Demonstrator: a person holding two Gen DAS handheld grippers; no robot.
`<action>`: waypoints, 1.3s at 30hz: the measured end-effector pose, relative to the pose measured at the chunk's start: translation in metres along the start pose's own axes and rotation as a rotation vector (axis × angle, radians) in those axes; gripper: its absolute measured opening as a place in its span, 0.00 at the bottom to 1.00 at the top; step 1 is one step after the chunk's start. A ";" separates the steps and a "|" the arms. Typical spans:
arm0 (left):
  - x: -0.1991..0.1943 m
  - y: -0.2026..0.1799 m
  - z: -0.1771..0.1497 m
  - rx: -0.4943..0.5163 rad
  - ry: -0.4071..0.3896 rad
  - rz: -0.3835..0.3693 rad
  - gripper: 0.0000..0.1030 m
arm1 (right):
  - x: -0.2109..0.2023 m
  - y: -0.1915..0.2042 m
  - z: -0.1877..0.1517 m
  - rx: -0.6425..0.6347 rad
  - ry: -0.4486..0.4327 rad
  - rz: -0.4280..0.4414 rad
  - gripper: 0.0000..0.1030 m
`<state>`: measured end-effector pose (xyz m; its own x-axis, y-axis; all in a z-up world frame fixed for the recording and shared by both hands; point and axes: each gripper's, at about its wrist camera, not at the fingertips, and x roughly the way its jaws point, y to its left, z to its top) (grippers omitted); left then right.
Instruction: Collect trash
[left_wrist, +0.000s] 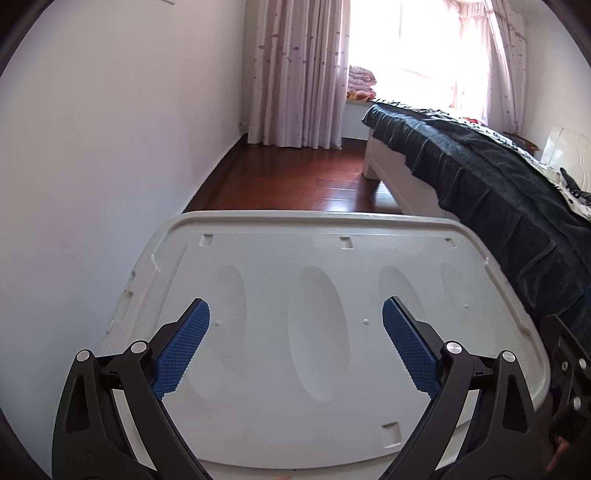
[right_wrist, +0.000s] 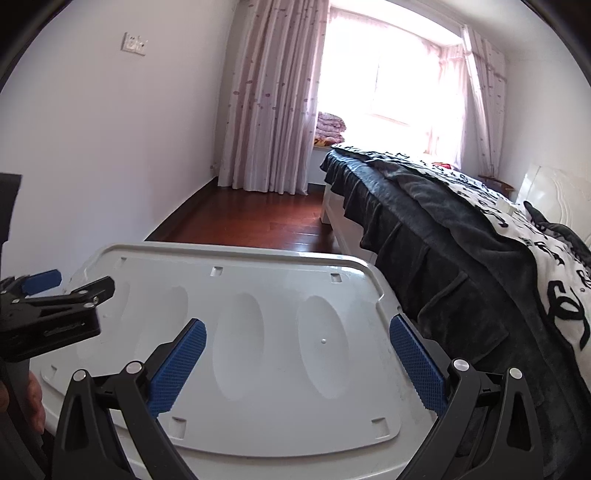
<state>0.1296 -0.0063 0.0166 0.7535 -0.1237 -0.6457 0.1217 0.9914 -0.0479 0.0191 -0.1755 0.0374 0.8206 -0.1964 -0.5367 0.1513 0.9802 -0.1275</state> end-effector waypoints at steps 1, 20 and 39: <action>0.000 0.000 0.000 -0.001 0.001 0.007 0.90 | 0.000 0.001 -0.002 -0.004 0.005 0.004 0.95; -0.008 0.014 0.004 -0.052 -0.018 0.056 0.90 | 0.005 0.027 -0.018 -0.100 0.056 0.028 0.95; -0.015 0.004 0.005 0.024 -0.095 0.045 0.90 | 0.011 0.029 -0.022 -0.088 0.099 0.053 0.95</action>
<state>0.1215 -0.0005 0.0297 0.8164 -0.0841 -0.5713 0.1016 0.9948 -0.0014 0.0202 -0.1499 0.0097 0.7670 -0.1502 -0.6239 0.0564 0.9843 -0.1675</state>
